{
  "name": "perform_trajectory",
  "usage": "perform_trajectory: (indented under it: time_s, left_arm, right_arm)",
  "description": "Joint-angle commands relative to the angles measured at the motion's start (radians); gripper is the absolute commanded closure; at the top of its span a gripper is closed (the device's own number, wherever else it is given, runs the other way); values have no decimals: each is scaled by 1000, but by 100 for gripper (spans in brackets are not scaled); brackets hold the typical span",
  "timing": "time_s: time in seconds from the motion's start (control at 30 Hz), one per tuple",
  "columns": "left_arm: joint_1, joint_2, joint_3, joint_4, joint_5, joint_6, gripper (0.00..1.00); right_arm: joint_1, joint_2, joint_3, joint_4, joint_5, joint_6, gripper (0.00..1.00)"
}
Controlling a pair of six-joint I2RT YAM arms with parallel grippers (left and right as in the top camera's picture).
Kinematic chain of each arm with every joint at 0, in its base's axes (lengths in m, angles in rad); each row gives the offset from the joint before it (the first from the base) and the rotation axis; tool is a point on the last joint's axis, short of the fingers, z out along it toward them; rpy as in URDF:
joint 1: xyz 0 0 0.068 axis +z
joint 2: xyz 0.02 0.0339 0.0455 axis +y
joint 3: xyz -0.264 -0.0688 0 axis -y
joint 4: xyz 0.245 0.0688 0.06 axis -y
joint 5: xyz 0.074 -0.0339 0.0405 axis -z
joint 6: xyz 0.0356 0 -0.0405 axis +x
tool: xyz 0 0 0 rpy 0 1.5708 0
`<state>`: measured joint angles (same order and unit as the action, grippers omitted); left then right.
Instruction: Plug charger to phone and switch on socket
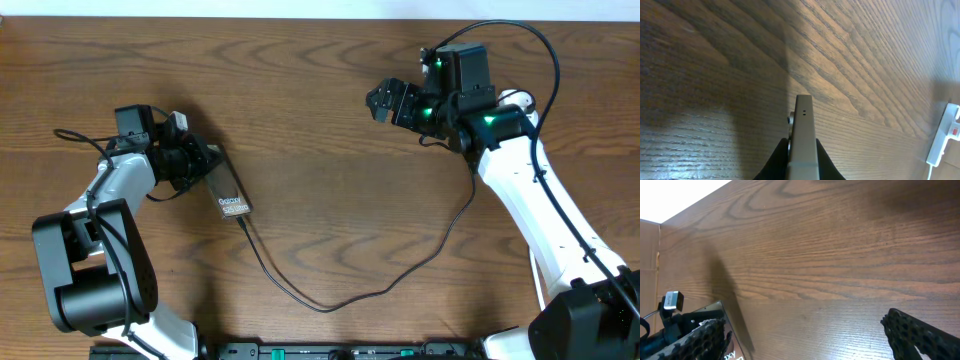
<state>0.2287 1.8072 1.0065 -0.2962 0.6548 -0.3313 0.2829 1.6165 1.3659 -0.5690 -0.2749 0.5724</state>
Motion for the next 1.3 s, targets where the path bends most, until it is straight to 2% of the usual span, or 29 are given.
perform_trajectory:
  time_s: [0.0, 1.27]
  left_arm:
    - [1, 18, 9, -6, 2, 21, 93]
    - [-19, 64, 9, -6, -21, 21, 93]
  right_arm:
    - [7, -8, 8, -4, 14, -13, 1]
    - [7, -8, 7, -48, 37, -13, 1]
